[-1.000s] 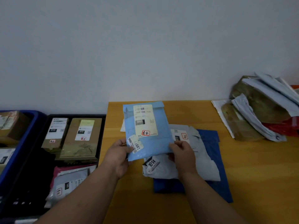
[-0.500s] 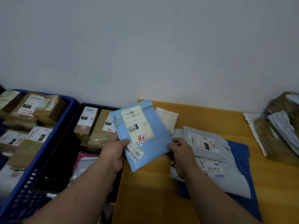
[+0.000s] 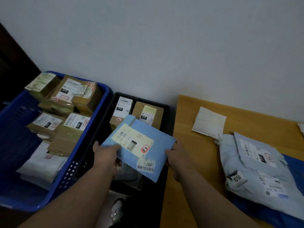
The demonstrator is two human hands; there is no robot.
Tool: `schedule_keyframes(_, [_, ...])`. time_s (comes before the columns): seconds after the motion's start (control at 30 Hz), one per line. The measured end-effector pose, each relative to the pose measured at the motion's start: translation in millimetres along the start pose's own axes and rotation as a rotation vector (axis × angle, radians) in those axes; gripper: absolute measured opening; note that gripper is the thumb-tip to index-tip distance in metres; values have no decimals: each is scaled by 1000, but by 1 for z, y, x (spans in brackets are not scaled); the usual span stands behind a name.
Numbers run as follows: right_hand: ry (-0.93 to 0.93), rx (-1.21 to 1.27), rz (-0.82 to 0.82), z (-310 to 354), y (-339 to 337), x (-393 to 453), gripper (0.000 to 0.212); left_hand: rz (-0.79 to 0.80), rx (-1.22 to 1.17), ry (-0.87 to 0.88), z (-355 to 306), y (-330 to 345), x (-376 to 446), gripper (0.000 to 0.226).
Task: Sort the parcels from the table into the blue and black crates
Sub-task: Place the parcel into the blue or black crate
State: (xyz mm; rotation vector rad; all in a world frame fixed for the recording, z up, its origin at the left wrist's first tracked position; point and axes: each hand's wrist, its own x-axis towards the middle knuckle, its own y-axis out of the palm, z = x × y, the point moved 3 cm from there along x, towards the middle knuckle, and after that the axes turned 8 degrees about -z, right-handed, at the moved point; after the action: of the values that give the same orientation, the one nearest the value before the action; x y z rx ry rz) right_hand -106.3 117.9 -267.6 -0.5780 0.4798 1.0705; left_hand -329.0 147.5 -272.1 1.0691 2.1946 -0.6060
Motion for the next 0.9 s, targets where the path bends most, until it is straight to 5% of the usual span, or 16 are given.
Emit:
schedule_keyframes(0.07, [33,-47,20,-7,22,3,62,-36,119,35,-5,-21,27,88])
schedule_keyframes(0.23, [24,-151,-104,-30,68,16,80,23,426,132,1,-52,73,52])
schedule_keyframes(0.4, [15,-354,-130,-61,103,35,65,99,750,226,16,-63,110,62])
schedule_keyframes(0.9, [90,-825,217,-113,126,38,64,319,1166,84,65,-62,150,53])
